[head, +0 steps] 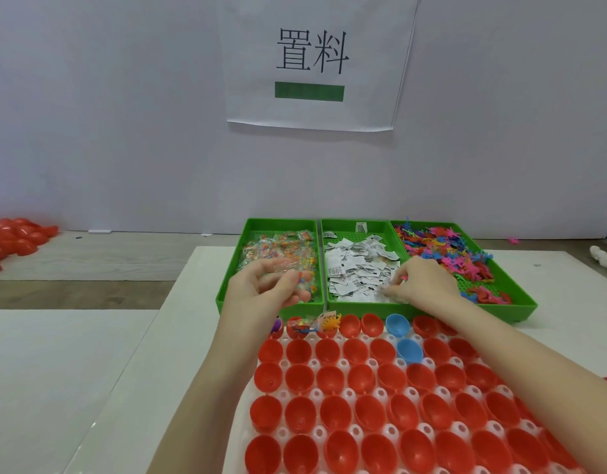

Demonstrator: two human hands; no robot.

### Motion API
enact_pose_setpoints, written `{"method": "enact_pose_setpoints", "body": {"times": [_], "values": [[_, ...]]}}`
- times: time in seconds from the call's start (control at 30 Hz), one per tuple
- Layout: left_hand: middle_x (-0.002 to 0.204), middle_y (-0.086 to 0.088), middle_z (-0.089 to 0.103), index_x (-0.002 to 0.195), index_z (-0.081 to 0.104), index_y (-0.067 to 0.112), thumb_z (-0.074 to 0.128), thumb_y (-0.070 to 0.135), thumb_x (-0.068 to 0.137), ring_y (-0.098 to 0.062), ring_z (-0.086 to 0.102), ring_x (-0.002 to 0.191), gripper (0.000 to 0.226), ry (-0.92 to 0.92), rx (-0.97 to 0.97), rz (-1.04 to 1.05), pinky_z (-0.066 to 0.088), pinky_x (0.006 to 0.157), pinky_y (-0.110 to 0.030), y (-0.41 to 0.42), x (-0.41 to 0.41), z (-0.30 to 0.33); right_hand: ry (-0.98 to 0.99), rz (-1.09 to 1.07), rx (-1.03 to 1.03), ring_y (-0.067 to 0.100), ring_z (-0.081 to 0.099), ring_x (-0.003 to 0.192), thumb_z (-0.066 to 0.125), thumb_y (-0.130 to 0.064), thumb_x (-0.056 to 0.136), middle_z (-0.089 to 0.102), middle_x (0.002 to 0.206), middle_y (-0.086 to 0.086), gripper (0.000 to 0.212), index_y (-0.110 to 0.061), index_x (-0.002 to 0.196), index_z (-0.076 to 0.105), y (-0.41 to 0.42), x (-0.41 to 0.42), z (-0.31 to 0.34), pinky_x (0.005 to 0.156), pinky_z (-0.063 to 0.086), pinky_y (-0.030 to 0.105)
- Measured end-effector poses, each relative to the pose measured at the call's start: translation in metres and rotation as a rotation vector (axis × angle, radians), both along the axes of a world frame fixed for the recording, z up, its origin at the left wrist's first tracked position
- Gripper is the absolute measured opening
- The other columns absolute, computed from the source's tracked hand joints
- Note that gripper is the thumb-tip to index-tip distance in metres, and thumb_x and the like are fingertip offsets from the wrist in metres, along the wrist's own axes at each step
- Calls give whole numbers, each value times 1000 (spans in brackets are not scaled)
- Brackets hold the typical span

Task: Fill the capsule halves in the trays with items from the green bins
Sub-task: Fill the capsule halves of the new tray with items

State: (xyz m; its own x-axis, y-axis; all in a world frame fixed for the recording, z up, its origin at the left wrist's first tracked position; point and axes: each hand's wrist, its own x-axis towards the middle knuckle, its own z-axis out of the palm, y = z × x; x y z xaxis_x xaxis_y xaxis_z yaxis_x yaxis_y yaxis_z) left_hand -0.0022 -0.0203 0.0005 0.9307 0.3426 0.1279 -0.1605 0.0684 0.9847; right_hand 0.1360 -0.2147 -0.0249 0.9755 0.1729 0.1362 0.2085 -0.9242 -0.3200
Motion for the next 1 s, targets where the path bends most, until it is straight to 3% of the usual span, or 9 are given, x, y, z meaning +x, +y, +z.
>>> {"method": "enact_pose_setpoints", "body": {"times": [0.2,0.27,0.4,0.53,0.6,0.7,0.77,0.83,1.0], "values": [[74,2,73,85,71,15,67,10,81,-5,67,62,7,7,-69,-78,49,60,-11,-12,-1,-5,189,174,816,7,55,60,75,-19,70,61,61,3,12,-8,70,68,9,-26,41,67,34,24],[72,1,73,81,72,15,70,13,77,-6,66,61,5,23,-95,-94,50,59,-12,-17,-1,-7,296,348,844,-1,45,49,74,-26,62,54,53,-4,14,-14,65,68,11,-41,57,61,35,19],[83,-5,73,84,70,7,60,20,86,-6,67,65,16,136,-142,-212,54,68,-16,-25,1,-6,303,536,731,1,55,58,73,-11,71,61,59,-3,7,-13,65,70,16,-61,75,60,43,9],[92,-16,62,95,63,-4,53,31,89,-12,69,69,37,205,-328,-332,53,64,-15,-27,0,4,220,500,529,10,33,46,74,-10,74,38,44,-1,11,-8,65,69,22,-68,78,60,34,27],[82,-8,68,93,68,3,57,34,82,-9,69,72,35,189,-215,-385,53,70,-17,-27,-2,5,185,498,462,7,21,42,73,-13,76,25,38,-11,12,-7,66,68,23,-70,78,59,29,27],[67,6,69,87,70,15,59,21,88,-4,67,73,12,160,-50,-328,49,86,-24,-28,-6,6,155,558,468,5,23,44,74,-33,73,25,42,-11,16,-17,76,71,21,-77,81,53,29,22],[64,7,69,83,69,16,59,16,89,-4,68,71,11,160,-51,-263,47,95,-31,-29,-5,5,136,552,474,4,30,49,60,-52,69,29,51,-11,44,-20,97,70,19,-79,81,53,33,18],[63,6,69,81,67,17,60,14,88,-4,68,71,11,169,-75,-219,43,100,-36,-29,-4,6,218,494,595,5,30,52,44,-53,80,32,57,-9,62,-5,114,62,18,-78,80,53,33,17],[61,10,67,78,66,14,60,13,88,-4,68,68,12,154,-106,-234,43,100,-34,-32,-4,7,509,405,1106,3,33,49,38,-9,94,40,58,-7,27,-5,101,63,19,-80,78,46,28,16]]}}
